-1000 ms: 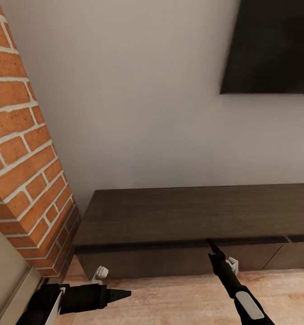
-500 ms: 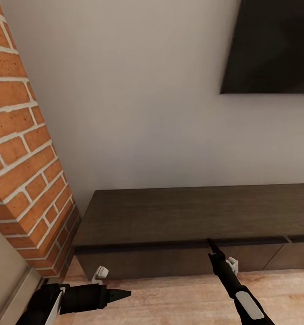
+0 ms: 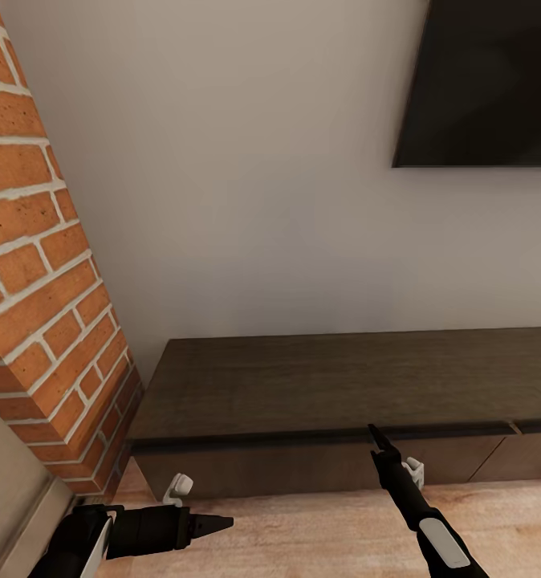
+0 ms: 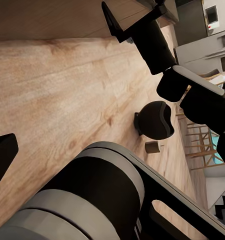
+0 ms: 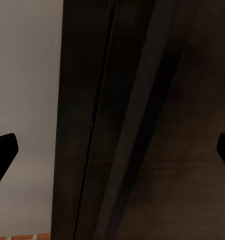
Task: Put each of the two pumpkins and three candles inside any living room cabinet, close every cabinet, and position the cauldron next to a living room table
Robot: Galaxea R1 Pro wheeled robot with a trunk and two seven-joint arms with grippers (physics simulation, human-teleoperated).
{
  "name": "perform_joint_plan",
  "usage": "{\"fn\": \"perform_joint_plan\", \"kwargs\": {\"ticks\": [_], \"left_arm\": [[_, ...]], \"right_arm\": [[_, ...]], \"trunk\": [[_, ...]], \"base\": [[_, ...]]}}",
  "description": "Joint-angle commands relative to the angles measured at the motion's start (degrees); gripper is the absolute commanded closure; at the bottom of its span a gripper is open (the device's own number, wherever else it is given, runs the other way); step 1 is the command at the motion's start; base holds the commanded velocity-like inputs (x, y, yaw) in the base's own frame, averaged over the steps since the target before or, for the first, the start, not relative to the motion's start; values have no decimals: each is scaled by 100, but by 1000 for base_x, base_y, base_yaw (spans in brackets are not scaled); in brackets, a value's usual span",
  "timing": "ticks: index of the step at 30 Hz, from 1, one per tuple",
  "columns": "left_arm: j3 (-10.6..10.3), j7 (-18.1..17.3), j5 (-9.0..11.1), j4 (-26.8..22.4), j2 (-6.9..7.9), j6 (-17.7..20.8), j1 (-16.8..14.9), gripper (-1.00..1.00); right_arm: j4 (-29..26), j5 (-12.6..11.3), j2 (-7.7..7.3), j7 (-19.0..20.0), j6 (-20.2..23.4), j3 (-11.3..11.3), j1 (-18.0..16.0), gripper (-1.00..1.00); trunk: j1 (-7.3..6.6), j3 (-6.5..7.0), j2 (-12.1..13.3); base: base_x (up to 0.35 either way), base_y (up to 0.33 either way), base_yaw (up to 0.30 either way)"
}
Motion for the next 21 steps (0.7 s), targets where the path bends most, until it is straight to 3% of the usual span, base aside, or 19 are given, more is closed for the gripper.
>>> {"fn": "perform_joint_plan", "kwargs": {"ticks": [1,11,12,21], "left_arm": [[0,-6,18,-1,1,53,-2,-100],[0,-4,11,0,-4,53,-2,-100],[0,-3,11,0,-5,53,-2,-100],[-7,3,11,3,-8,0,-3,-100]], "right_arm": [[3,-60,1,18,58,-12,-3,-100],[4,-58,1,18,58,-12,-3,-100],[4,-58,1,18,58,-12,-3,100],[4,-60,1,18,58,-12,-3,100]], "trunk": [[-1,-5,-2],[-1,-5,-2],[-1,-5,-2],[-1,-5,-2]], "base": [[2,0,0],[0,0,0],[0,0,0],[0,0,0]]}}
